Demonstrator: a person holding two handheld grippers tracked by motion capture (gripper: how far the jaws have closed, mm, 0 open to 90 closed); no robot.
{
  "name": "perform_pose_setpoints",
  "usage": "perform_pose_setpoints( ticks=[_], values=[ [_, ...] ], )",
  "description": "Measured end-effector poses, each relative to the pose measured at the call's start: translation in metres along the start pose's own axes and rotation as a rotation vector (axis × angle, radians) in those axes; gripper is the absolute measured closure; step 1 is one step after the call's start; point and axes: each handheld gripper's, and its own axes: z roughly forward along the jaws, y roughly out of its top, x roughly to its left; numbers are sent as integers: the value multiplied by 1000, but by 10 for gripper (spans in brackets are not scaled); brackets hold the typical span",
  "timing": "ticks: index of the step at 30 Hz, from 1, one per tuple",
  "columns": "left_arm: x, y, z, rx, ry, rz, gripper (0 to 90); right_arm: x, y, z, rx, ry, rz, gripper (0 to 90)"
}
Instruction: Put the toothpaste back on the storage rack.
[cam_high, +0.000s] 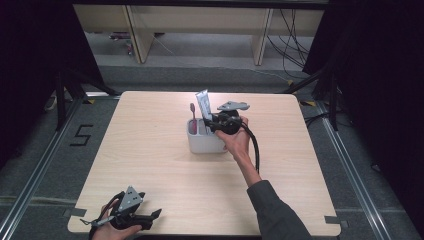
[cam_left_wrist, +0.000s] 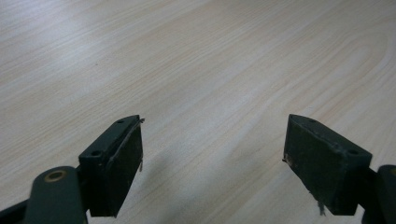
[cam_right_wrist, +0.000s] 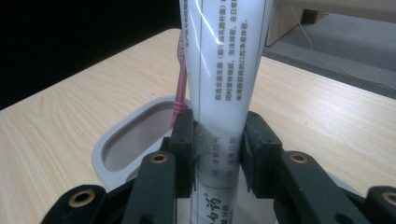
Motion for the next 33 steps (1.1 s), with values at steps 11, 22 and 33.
perform_pose_setpoints(
  ticks=[11,22,33],
  values=[
    [0,0,0,-6,-11,4,195,7,-3,-9,58,-31,-15,701],
    [-1,0,-1,-3,-10,8,194,19,-2,-49,-6,0,-49,544],
    [0,0,-1,-11,-5,0,195,11,-22,-73,12,-15,-14,432]
  ],
)
